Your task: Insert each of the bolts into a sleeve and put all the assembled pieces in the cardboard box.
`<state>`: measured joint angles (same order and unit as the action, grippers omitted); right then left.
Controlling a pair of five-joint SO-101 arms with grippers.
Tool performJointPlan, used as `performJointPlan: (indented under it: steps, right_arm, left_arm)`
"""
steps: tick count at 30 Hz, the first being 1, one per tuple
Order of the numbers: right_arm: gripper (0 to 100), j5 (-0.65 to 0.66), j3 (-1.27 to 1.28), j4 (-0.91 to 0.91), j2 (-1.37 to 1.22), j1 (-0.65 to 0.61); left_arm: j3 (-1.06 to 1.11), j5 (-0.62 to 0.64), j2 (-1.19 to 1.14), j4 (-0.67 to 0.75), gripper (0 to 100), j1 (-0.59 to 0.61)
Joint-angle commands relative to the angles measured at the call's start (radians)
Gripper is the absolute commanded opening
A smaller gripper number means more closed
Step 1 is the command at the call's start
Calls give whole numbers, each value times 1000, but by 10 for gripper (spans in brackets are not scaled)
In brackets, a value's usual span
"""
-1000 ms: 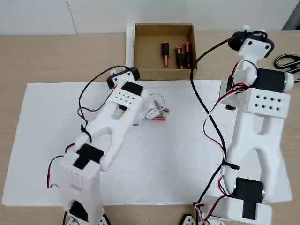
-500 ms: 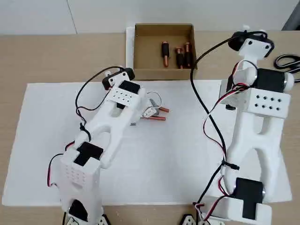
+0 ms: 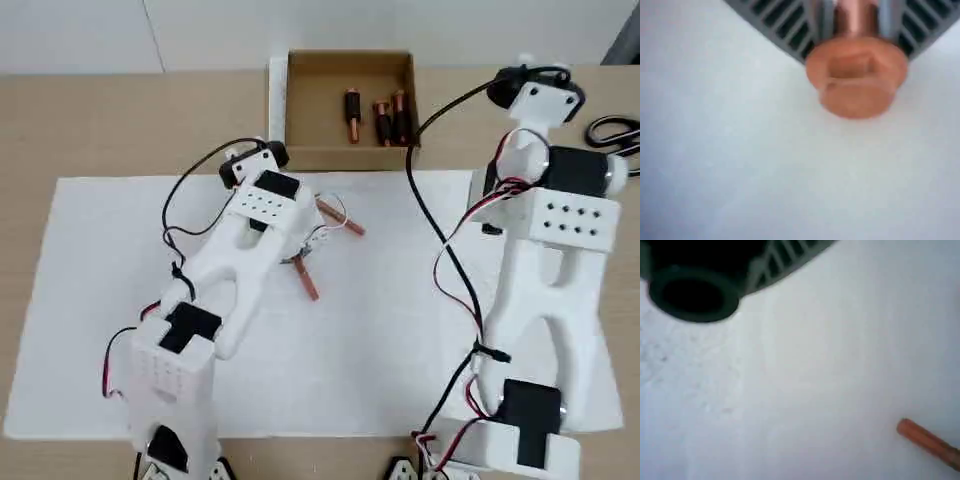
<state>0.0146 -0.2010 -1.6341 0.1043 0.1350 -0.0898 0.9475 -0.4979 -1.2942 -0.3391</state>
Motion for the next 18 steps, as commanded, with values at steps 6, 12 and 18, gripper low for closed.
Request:
performJointPlan:
  steps: [6, 12, 18]
  right_arm:
    - [4, -2, -5, 18, 42, 8]
    - [4, -2, -5, 18, 42, 8]
    - [4, -2, -5, 18, 41, 7]
  left_arm:
    - [-12, -8, 5, -17, 21, -55]
    - [-84, -98, 43, -137, 6, -49]
    - [-179, -196, 98, -253, 6, -49]
